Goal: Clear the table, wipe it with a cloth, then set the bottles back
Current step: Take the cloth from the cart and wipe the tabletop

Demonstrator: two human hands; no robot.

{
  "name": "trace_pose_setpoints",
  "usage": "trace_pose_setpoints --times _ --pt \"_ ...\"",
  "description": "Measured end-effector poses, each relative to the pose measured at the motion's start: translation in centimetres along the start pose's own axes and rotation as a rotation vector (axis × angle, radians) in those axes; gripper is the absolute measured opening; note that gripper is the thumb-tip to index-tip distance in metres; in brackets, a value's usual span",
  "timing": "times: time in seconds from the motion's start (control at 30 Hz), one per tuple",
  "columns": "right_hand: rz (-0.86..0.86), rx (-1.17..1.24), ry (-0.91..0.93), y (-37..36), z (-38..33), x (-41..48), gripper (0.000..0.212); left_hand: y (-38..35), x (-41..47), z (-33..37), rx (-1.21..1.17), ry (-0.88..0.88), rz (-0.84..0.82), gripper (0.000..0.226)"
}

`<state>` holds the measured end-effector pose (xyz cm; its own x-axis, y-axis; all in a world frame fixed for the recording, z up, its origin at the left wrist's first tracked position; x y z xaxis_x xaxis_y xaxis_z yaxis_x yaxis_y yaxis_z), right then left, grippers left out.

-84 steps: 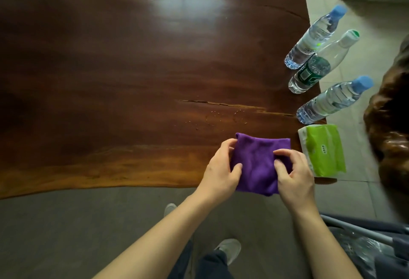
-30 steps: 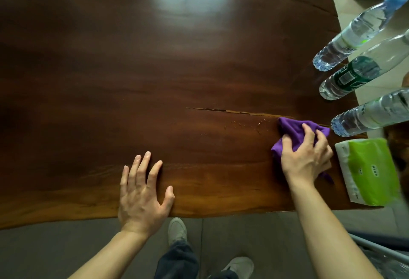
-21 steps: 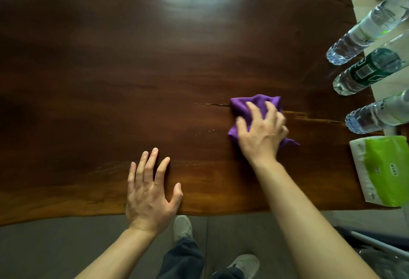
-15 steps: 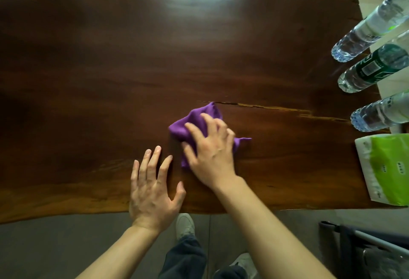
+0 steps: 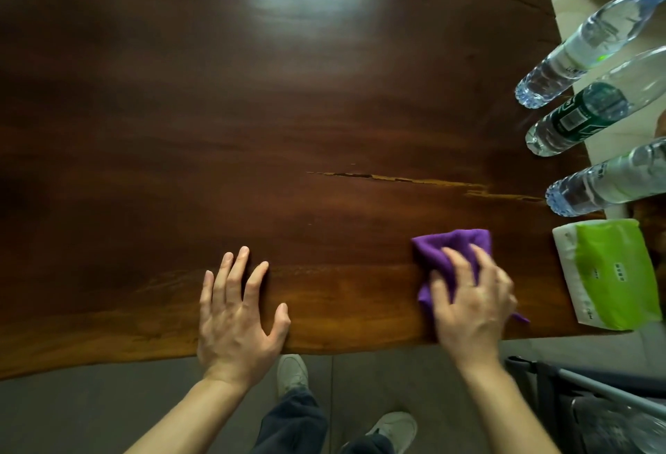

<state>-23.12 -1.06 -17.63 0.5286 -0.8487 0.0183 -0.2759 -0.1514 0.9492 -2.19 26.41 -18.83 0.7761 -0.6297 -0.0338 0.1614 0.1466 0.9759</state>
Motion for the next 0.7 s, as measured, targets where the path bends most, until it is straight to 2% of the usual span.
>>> trace_pose_setpoints --times 0.13,0.3,0.4,0.53,0.7 --pt "0.095 0.030 -0.236 1.4 4.1 3.3 0.044 0.1 0.1 0.0 -0.002 -0.007 0.000 0.068" --pt "0.128 0.074 -0.340 0.5 1.0 6.5 0.043 0.2 0.0 0.3 -0.022 -0.011 0.000 0.067" --pt "0.086 0.073 -0.254 -0.9 -3.9 7.0 0.043 0.3 0.1 0.3 -0.017 -0.015 -0.002 0.068" --pt "0.041 0.041 -0.011 -2.8 -12.0 5.2 0.045 0.0 0.4 0.1 -0.027 -0.020 -0.002 0.071" --pt "-0.095 0.096 0.200 -5.1 -17.9 1.4 0.051 0.1 0.6 -0.2 -0.057 -0.027 0.085 0.076"
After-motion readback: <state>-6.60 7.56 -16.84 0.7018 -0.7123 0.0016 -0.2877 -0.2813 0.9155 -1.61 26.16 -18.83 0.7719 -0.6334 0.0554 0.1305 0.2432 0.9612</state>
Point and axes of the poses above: each hand's wrist, its own x-axis towards the middle knuckle, its own y-axis out of the back of the hand, z = x × y, the point moved 9 cm from there along x, towards the middle knuckle, and after that the axes turned 1 degree about -z, right-handed, at the moved point
